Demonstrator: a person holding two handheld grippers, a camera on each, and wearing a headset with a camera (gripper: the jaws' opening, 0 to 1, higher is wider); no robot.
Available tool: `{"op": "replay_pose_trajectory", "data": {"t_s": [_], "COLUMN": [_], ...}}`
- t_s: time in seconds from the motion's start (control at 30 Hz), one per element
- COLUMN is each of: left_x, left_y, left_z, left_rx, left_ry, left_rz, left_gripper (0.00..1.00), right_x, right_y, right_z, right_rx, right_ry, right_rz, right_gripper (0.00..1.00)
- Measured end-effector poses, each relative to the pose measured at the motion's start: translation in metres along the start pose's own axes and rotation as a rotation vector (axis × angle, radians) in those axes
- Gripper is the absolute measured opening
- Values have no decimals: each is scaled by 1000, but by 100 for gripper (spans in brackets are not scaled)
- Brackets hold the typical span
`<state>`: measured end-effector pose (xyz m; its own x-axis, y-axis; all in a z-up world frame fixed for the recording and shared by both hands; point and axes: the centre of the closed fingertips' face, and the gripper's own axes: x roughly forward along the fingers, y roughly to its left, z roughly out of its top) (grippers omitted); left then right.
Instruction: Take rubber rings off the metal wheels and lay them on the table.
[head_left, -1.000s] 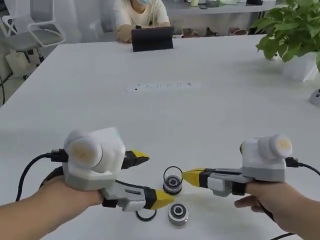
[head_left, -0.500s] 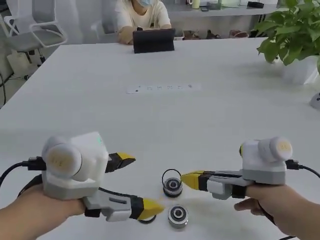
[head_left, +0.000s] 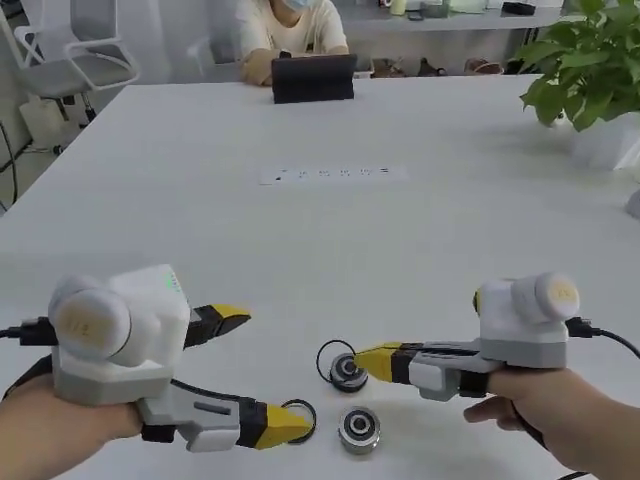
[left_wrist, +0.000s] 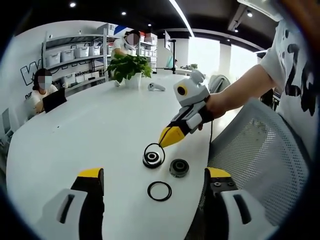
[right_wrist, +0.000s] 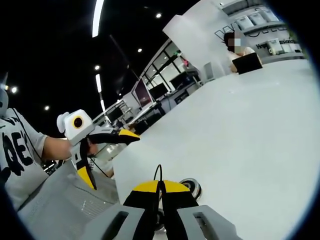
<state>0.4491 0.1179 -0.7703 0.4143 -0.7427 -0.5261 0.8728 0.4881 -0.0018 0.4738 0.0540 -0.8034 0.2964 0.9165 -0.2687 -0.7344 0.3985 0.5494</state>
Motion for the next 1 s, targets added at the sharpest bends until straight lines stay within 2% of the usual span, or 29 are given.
{"op": "replay_pose_trajectory", "data": {"t_s": [0.43, 1.0], "left_x": [-9, -17], "left_y": [-1, -3], "left_z": [-7, -14], "left_rx": [-12, -21], "left_ry": [5, 11], "left_rz": [7, 21], "left_gripper": [84, 84], "right_x": [14, 31], "right_y": [12, 26], "right_z": [-8, -26], "right_rx": [-5, -24], "right_ry": [51, 151], "right_rz": [48, 101], "right_gripper": [0, 0]}}
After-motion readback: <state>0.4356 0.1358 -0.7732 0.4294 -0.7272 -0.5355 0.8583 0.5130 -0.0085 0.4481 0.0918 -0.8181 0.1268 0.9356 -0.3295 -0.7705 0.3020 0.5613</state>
